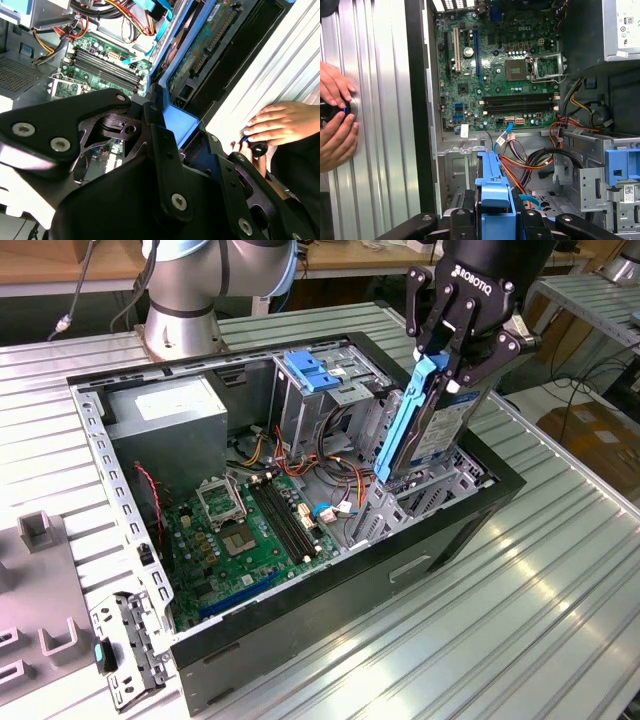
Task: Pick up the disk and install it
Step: 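Insert the disk into the insertion slot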
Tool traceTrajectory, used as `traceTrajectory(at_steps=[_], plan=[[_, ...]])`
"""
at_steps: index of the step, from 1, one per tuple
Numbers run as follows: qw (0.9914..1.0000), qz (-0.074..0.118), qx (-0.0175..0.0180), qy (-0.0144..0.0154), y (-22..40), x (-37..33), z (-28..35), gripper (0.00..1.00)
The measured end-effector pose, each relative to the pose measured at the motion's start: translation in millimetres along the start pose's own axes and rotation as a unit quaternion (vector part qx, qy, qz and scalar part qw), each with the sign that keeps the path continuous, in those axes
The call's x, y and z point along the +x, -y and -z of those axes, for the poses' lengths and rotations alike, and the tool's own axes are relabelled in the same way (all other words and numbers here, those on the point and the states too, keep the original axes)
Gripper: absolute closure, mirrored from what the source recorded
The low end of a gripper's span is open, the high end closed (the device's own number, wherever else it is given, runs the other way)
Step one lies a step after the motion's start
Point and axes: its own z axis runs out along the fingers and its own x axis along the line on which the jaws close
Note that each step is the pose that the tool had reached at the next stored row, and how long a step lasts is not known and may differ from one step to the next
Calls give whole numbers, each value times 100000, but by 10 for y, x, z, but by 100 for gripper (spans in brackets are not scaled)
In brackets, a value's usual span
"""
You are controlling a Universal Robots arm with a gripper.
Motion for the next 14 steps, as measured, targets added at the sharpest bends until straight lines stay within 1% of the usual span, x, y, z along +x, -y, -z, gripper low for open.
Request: traceTrajectory(at_steps=[3,5,6,8,14], plan=[[99989,1481,54,44,4,6,-4,63],[99988,1579,51,46,12,13,-8,63],[99988,1571,10,42,25,30,-12,63],[99988,1551,-69,41,45,37,-21,63],[99988,1549,-112,24,48,37,-62,63]])
